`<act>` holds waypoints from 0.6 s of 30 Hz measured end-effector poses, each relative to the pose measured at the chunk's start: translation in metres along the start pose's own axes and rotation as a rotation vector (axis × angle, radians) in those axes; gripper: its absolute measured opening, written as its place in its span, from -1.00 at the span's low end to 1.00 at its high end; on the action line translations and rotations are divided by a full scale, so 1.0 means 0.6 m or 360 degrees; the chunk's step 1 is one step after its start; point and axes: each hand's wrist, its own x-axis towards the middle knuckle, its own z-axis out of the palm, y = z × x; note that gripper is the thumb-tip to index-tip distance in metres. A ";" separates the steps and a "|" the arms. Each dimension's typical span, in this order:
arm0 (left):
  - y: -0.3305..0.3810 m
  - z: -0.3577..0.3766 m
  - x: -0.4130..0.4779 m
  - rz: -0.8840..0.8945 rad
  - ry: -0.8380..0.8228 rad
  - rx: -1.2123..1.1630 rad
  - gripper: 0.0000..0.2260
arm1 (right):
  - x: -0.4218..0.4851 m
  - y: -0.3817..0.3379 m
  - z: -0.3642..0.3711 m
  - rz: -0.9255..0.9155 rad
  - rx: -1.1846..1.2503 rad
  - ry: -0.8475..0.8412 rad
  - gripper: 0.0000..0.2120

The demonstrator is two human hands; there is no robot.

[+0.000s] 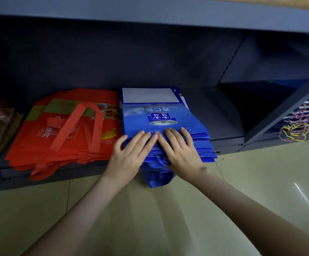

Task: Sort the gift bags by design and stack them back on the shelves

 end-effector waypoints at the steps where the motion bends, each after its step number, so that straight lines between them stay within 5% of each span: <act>1: -0.002 -0.001 0.012 -0.0043 -0.0053 0.0005 -0.47 | 0.006 0.005 0.002 -0.0003 -0.0043 0.0001 0.02; 9: -0.022 -0.004 0.142 -0.0374 -0.0359 0.0117 -0.50 | 0.091 0.085 -0.022 0.0358 -0.0089 0.0072 0.08; 15: 0.003 -0.030 0.222 -0.0088 -0.0676 0.0474 -0.19 | 0.130 0.115 -0.039 0.0318 -0.0099 0.0122 -0.06; 18: 0.003 -0.010 0.221 -0.0147 -0.0586 0.0471 -0.13 | 0.129 0.112 -0.035 0.0317 -0.0057 0.0174 -0.07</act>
